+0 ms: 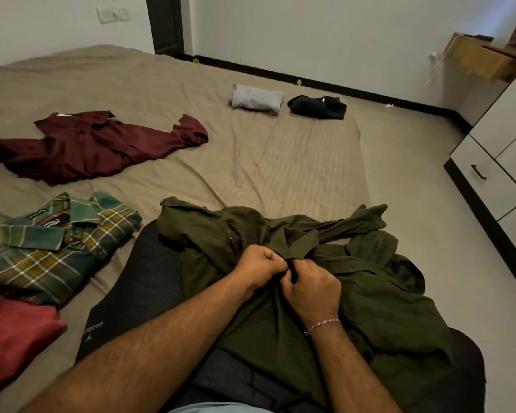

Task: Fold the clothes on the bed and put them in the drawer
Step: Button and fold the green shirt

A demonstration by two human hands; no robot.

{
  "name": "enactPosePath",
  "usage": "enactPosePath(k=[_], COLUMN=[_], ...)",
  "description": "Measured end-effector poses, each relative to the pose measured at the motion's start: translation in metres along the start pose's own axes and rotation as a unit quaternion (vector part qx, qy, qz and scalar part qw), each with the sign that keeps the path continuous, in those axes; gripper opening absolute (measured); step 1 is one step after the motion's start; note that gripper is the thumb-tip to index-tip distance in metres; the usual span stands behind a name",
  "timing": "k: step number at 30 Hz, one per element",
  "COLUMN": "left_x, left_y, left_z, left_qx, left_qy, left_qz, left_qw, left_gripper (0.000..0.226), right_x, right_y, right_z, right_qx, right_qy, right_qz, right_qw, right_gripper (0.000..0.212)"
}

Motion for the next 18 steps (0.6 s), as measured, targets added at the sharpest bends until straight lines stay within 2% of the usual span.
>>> enactPosePath(k=[3, 8, 14, 18], left_x=[0.0015, 0.0027, 0.0023, 0.0032], left_y=[-0.0021, -0.0060, -0.0080, -0.0071], left_z=[0.0018, 0.0007, 0.0017, -0.0020], left_qx=[0.041, 0.067, 0.067, 0.068], left_qy=[0.030, 0.042, 0.035, -0.008], left_qz=[0.016, 0.028, 0.027, 0.011], left_qw=[0.999, 0.996, 0.997, 0.998], left_gripper=[0.012, 0.011, 0.004, 0.005], right_x=[-0.0020, -0.0056, -0.0041, -0.0021], right_y=[-0.0004, -0.0002, -0.0007, -0.0063], right_z=[-0.0017, -0.0039, 0.0004, 0.0001], right_qx=[-0.026, -0.062, 0.027, 0.047], right_qy=[-0.006, -0.037, -0.040, -0.063], right_qz=[-0.007, -0.021, 0.015, 0.036], right_qw=[1.000, 0.997, 0.999, 0.996], right_gripper=[0.014, 0.017, 0.032, 0.040])
Point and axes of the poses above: each hand's wrist, its own x-axis away from the middle knuckle, its own y-axis out of the back of the hand, z = x × y, the point moved 2 cm from there along -x, towards the middle knuckle, and after that the axes turned 6 degrees about -z, right-handed, at the moved point
